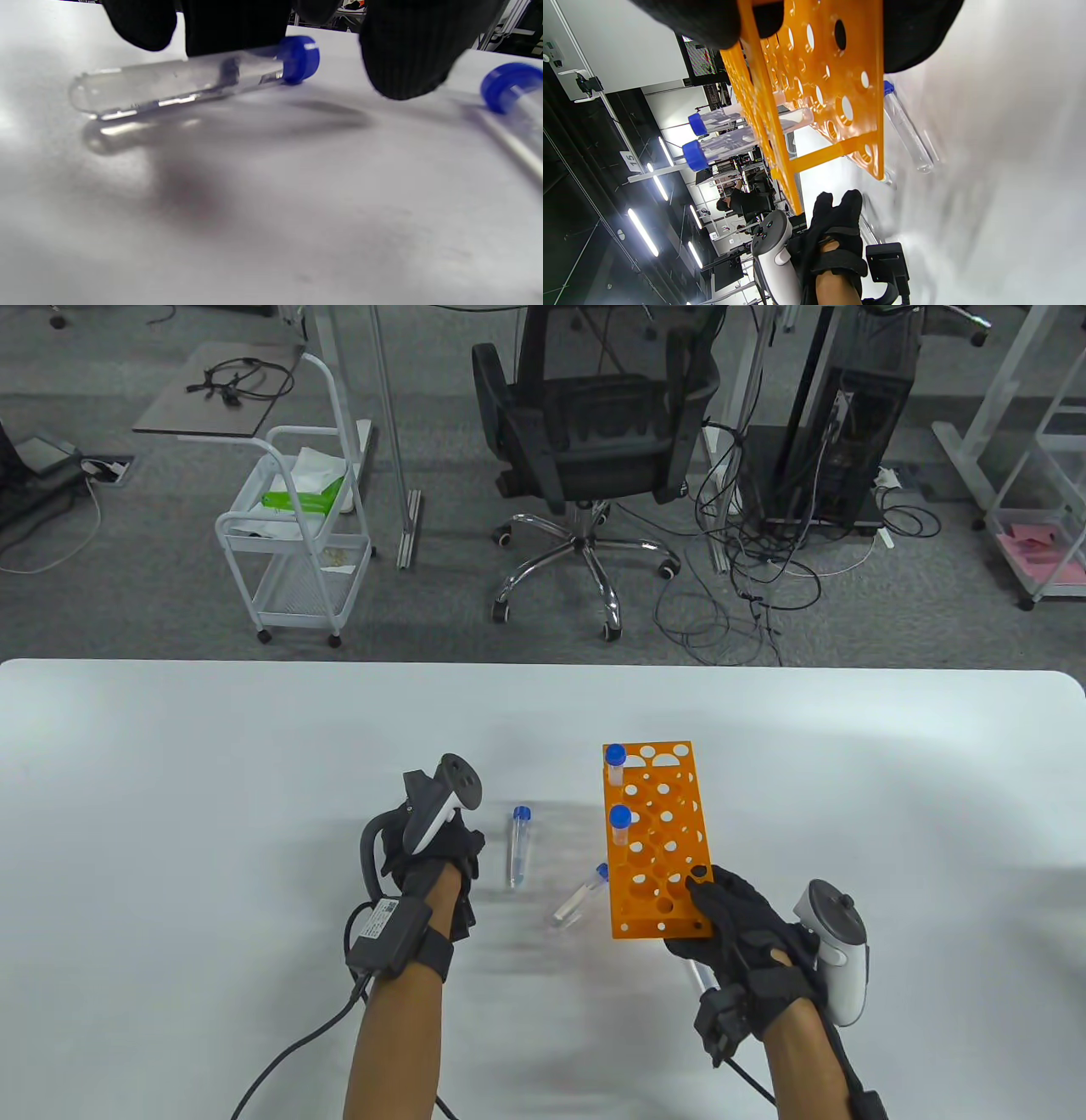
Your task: Insert test tubes into test tube rack (6 test tubes)
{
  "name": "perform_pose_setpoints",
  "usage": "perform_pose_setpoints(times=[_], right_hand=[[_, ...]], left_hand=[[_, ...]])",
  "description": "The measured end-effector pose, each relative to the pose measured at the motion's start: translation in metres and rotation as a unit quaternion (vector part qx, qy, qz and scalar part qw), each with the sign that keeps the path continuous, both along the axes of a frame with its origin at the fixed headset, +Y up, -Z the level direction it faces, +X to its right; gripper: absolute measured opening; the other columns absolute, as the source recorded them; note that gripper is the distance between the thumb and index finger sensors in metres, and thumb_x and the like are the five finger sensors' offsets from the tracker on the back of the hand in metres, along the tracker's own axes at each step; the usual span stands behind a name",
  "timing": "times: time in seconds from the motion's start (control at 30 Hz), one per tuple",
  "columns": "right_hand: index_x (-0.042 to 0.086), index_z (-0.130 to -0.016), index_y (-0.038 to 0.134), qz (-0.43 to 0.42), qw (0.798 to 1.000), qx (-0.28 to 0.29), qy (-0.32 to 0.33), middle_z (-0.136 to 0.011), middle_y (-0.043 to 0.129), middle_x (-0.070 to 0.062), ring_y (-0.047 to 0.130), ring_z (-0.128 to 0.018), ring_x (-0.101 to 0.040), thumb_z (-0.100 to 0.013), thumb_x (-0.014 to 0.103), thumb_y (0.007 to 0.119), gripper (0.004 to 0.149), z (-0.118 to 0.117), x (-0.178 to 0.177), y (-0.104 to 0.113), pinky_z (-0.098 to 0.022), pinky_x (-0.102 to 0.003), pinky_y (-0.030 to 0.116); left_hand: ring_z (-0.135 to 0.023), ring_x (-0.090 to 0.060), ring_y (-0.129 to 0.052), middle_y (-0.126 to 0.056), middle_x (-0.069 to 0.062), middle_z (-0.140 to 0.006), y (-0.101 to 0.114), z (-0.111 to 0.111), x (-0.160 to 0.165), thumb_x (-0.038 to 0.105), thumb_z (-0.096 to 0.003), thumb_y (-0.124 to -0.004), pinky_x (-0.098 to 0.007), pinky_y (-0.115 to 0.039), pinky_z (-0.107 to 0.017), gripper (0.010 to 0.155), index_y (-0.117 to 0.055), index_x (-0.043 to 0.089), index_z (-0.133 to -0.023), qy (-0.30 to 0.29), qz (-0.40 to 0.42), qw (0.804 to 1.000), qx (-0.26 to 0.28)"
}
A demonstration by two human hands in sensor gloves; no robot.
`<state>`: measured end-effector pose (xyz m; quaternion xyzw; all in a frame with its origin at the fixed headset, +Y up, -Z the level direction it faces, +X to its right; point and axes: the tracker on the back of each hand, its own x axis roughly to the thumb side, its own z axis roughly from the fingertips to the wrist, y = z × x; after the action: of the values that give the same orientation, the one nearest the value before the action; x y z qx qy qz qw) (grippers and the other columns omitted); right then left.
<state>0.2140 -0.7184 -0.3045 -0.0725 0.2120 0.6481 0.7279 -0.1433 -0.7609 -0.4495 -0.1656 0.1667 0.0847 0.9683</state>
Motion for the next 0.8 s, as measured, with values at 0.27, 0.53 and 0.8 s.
perform_pose_setpoints(times=[0.27,0.53,0.8], right_hand=[[0.021,-0.096,0.047,0.006,1.0,-0.002,-0.004,-0.11,0.021,-0.018,0.062,-0.094,-0.043,-0.051,0.043,0.068,0.054,-0.001,0.002,0.001,-0.064,-0.055,0.071],[0.021,-0.096,0.047,0.008,1.0,-0.003,-0.007,-0.11,0.021,-0.018,0.062,-0.094,-0.043,-0.05,0.043,0.068,0.054,-0.001,0.004,0.001,-0.064,-0.055,0.071],[0.021,-0.096,0.047,0.004,1.0,-0.007,-0.003,-0.11,0.021,-0.018,0.062,-0.094,-0.043,-0.051,0.043,0.067,0.054,-0.001,0.002,0.001,-0.064,-0.055,0.071]], left_hand=[[-0.084,-0.024,-0.078,-0.071,-0.003,-0.102,-0.006,-0.007,0.002,0.041,-0.042,-0.083,-0.051,-0.067,-0.066,0.066,-0.056,0.032,-0.102,-0.005,-0.025,1.0,0.012],[-0.068,-0.022,-0.092,-0.084,-0.008,-0.088,-0.004,-0.011,0.011,0.033,-0.0426,-0.084,-0.046,-0.08,-0.057,0.054,-0.071,0.028,-0.095,-0.039,-0.064,0.997,0.019],[-0.066,-0.021,-0.092,-0.085,-0.009,-0.086,0.017,0.003,0.001,0.036,-0.0428,-0.083,-0.047,-0.079,-0.055,0.054,-0.072,0.03,-0.095,-0.037,-0.029,0.998,0.04]])
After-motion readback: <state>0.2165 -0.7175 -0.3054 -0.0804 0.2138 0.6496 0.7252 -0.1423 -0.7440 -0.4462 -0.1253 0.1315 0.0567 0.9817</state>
